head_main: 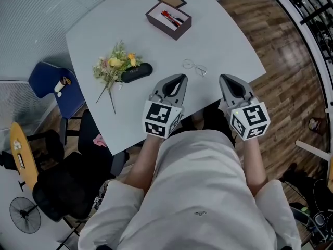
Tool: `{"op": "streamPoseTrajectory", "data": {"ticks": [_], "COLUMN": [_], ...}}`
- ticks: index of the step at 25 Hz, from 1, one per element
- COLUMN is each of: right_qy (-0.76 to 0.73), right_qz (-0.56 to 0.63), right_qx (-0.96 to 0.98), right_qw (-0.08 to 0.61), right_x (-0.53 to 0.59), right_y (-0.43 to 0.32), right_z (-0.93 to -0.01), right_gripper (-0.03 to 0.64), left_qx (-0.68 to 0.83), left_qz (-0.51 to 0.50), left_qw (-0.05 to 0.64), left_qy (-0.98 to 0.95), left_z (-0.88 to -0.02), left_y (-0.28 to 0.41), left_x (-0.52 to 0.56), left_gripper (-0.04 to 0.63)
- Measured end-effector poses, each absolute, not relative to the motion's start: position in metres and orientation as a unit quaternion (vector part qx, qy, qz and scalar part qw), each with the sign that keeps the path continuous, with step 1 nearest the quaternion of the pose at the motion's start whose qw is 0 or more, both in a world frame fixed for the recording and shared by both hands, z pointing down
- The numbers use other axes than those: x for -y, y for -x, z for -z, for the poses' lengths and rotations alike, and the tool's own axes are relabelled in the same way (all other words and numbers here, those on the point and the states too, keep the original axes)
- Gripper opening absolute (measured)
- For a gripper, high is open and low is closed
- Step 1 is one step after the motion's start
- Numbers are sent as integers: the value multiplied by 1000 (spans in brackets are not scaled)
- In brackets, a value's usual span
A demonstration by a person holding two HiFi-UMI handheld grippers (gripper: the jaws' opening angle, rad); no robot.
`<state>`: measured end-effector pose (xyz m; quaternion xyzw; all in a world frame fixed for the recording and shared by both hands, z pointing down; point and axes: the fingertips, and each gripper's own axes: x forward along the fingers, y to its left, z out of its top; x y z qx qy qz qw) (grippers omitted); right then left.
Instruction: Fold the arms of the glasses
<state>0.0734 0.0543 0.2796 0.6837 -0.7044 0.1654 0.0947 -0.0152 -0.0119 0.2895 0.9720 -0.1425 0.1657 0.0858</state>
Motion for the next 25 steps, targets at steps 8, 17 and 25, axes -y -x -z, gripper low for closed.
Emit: {"op": "streamPoseTrajectory", "data": {"ticks": [8, 17, 25], "right_qy": [-679, -676, -679], "right_qz": [-171, -171, -173], "right_qx": [707, 709, 706], "right_qw": [94, 102, 107], "right_x": [-56, -54, -49], "right_y": [-73, -73, -79], "right_z": [-283, -285, -286], "right_gripper": [5, 5, 5], "left_qx": [149, 149, 147], "left_qz": [-168, -171, -172], "left_qw": [92, 95, 98], "left_qy": [-970, -969, -969], "left_z": [-292, -296, -298], "left_y": [19, 19, 15], "left_x": [13, 16, 22], "left_gripper": [21, 21, 21]}}
